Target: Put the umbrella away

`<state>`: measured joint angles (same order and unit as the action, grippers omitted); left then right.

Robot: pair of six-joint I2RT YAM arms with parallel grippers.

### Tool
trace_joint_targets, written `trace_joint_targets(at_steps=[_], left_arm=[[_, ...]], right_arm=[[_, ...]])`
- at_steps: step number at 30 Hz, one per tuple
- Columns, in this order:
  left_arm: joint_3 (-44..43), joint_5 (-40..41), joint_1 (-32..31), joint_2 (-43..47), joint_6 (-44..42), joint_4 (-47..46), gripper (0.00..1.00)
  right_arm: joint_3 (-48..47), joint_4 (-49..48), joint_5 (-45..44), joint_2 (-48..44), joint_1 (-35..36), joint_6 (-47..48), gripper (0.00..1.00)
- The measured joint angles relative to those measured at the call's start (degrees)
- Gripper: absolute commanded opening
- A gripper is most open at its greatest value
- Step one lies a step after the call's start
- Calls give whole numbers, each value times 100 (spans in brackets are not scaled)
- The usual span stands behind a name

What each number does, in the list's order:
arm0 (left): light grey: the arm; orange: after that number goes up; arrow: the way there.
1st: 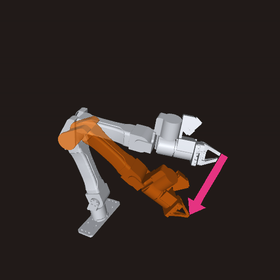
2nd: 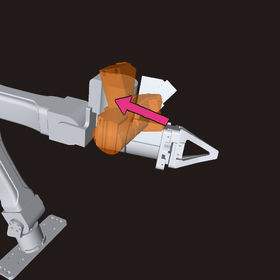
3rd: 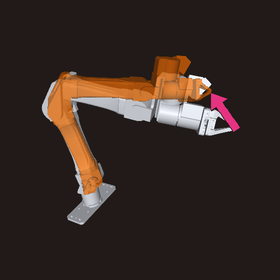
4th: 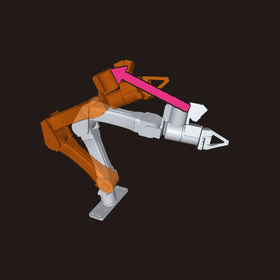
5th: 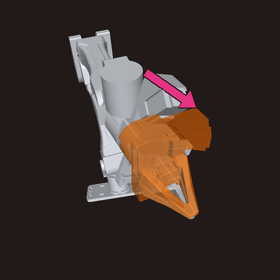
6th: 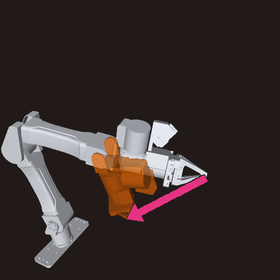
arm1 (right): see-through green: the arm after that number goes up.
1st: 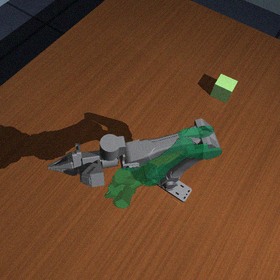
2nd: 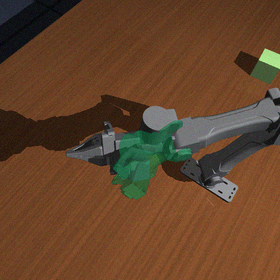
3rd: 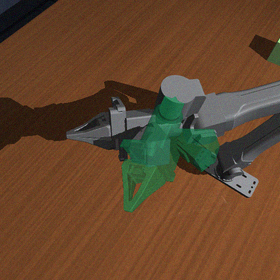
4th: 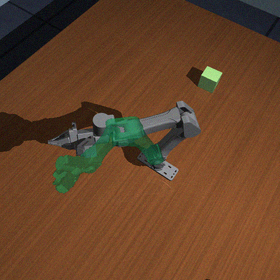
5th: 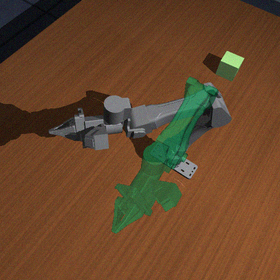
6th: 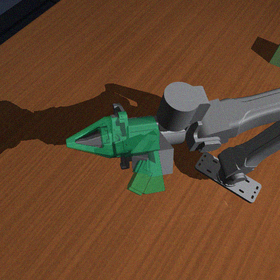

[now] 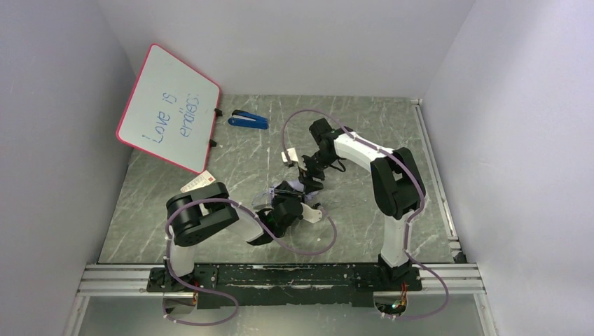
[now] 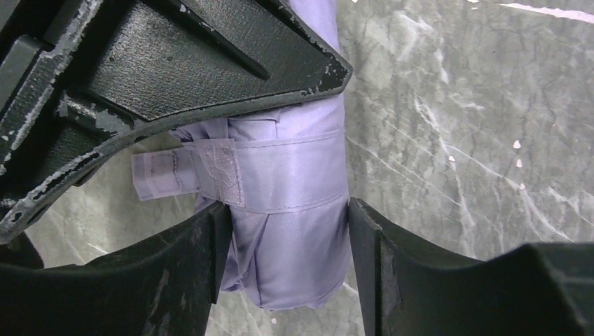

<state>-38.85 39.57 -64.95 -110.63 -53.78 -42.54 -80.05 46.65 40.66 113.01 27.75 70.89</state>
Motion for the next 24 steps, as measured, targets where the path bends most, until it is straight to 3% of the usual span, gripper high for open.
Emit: trace_joint_targets(at_steps=[4,12,14,15,20,24], left_arm=[[2,-39,0,4,-28,15,9],[20,-192,28,114,-24,162,46],[42,-249,35,160,-22,188,69],[55,-273,35,190,-20,199,75],[122,-319,68,527,133,354,89],[181,-385,66,868,319,717,93]], right_arm=[[-33,107,-66,48,28,-17,52],[11,72,-109,37,42,-63,40],[31,50,-111,28,46,-79,40],[44,35,-116,22,46,-85,40],[120,-26,-160,-20,50,-105,39],[173,-94,-179,-55,59,-131,39]])
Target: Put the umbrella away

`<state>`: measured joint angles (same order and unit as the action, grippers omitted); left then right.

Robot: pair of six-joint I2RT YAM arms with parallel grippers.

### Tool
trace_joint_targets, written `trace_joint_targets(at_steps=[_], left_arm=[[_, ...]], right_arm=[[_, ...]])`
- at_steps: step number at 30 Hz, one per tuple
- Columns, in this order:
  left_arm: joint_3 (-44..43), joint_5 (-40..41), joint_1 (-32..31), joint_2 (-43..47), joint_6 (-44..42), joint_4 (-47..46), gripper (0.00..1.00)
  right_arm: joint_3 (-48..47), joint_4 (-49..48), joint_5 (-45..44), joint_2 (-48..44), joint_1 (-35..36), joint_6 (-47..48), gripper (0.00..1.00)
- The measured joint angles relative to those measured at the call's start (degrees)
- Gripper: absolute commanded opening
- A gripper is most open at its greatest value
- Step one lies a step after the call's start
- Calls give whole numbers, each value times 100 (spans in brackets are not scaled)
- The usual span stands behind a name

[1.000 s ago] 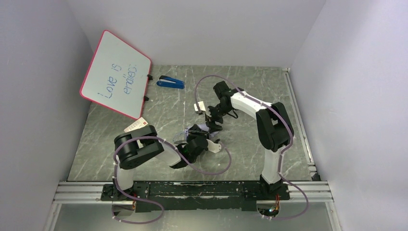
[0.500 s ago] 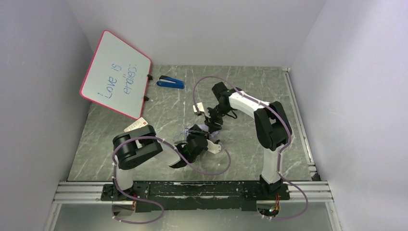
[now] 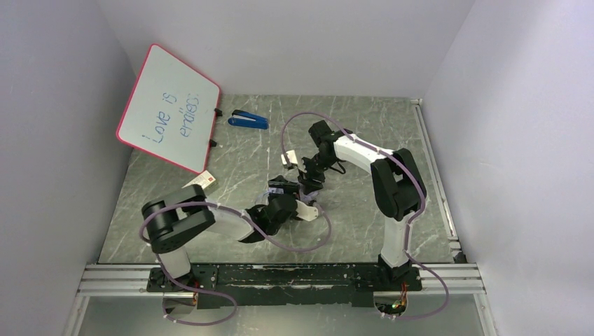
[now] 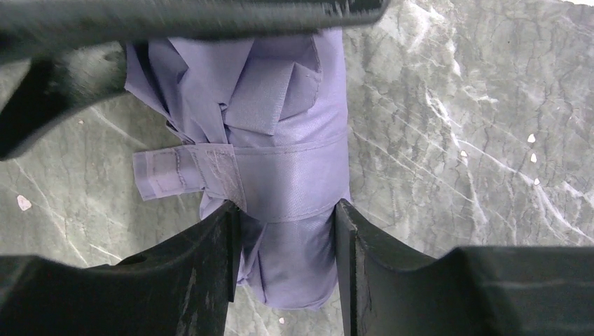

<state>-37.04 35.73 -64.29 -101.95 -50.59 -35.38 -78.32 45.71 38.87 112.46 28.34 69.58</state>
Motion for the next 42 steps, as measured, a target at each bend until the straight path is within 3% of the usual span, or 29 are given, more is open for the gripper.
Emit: trace_joint_targets(at_steps=[5,10,14,17,21,25,29,34,42], left_arm=[[138,-173,-79,782,407,774,96],[168,-669,-433,2144,1152,1832,91],[291,-1078,-577,3497,2124,2218,74],[426,-1204,-376,4325,2750,2341,67],[415,-1709,667,4778,3381,2505,70],[328,-2439,1947,4675,3810,2566,80],[-15,-3239,2675,4107,4017,2588,91],[-472,-4428,3110,3292,4083,2603,96],[-1451,-6393,3195,1799,3663,3239,97]], right_arm=[[57,-68,-24,-42,2,-15,39],[146,-190,-44,-101,13,-24,38],[337,-407,-107,-227,44,-48,37],[538,-629,-199,-374,87,-81,37],[997,-1150,-404,-697,188,-164,37],[1633,-1875,-761,-1137,365,-273,37],[2365,-2741,-1158,-1609,564,-402,36],[3082,-3665,-1604,-2017,798,-522,36],[3486,-4498,-2015,-2138,1056,-616,35]])
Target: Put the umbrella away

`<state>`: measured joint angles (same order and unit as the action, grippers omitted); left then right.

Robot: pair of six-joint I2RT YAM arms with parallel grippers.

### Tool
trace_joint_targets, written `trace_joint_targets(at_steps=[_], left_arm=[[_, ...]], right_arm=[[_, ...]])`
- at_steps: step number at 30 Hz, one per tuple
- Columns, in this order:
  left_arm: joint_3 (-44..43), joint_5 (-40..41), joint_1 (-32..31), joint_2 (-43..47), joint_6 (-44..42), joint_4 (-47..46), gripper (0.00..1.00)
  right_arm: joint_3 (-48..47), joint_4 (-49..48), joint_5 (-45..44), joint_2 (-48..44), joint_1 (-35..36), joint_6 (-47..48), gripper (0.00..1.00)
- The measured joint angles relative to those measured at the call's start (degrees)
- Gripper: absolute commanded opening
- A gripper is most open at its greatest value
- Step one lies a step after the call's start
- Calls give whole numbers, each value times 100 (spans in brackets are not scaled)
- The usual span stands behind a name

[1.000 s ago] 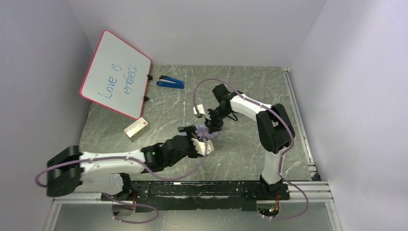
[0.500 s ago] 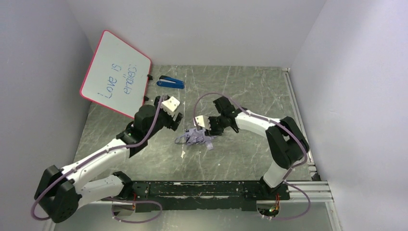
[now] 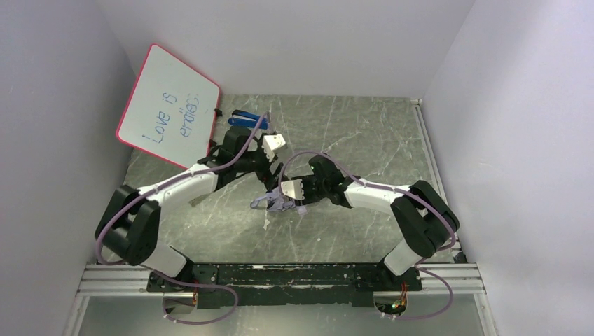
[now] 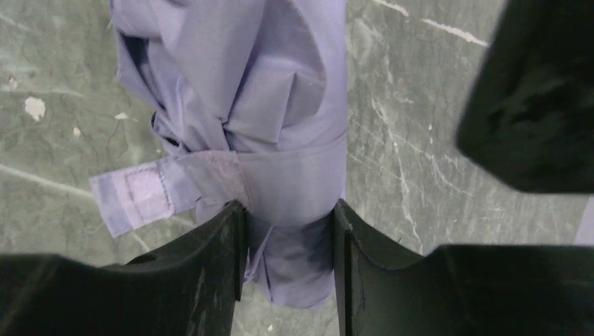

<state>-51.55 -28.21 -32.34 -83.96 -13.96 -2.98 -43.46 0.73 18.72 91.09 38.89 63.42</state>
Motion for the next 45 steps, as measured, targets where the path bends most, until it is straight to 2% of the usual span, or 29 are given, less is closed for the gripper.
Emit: trace_joint_targets(at_steps=[8,27,35,38,41,45], left_arm=[[-509,-813,22,-903,-262,669,97],[-809,-1259,39,-2004,-435,1405,97],[-879,-1137,-2,-2179,-564,1628,97],[-905,-1029,-44,-2186,-625,1663,90],[-1010,-931,-92,-2256,-693,1738,72],[-1189,-887,-164,-2389,-857,1937,63]], right_arm=[[111,-264,-129,-9,72,-11,34],[149,-308,-157,-26,87,13,34],[177,-356,-157,-39,90,-20,34],[190,-380,-157,-42,92,-22,34],[190,-391,-160,-42,92,-35,35],[203,-433,-138,-42,81,-131,40]])
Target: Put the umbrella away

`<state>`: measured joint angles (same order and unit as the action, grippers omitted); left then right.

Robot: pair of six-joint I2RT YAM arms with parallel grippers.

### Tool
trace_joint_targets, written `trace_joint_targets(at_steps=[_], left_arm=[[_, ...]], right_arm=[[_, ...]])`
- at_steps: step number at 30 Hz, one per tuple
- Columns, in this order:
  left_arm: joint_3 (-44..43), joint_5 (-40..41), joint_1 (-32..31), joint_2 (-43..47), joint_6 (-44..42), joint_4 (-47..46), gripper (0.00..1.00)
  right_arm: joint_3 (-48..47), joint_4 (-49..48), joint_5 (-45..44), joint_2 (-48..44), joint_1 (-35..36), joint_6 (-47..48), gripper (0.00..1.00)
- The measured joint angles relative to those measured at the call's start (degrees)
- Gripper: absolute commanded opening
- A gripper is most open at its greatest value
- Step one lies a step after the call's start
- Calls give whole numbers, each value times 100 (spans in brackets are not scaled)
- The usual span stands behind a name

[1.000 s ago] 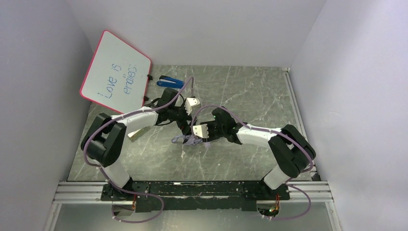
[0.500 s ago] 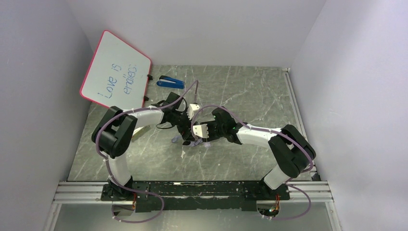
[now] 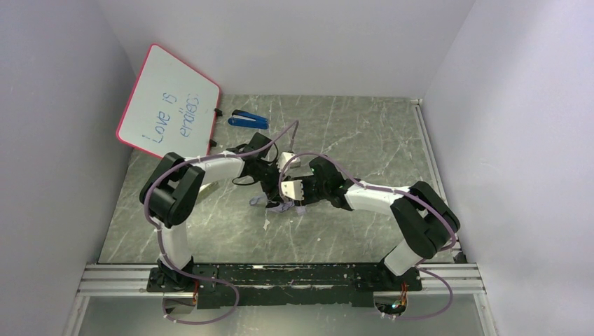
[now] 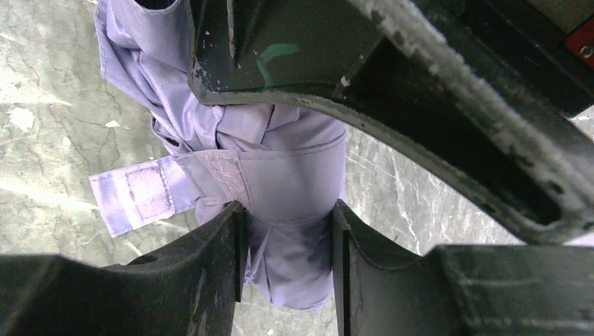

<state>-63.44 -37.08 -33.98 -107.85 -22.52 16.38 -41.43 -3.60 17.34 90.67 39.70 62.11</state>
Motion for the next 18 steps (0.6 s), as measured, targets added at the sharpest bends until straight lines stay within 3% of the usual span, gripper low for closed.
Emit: trace_joint_targets(at_steps=[3,7,11,18], left_arm=[[-79,90,-46,-39,-52,94,55],[-79,122,-70,-37,-83,129,17],[-85,122,-87,-26,-85,144,6],[-96,129,-101,-26,-105,153,5]], right_arm=[[15,-31,0,-2,2,-20,46],[70,-133,2,-24,2,-44,52],[133,-199,2,-87,2,-44,58],[380,-247,33,-459,2,-271,61]])
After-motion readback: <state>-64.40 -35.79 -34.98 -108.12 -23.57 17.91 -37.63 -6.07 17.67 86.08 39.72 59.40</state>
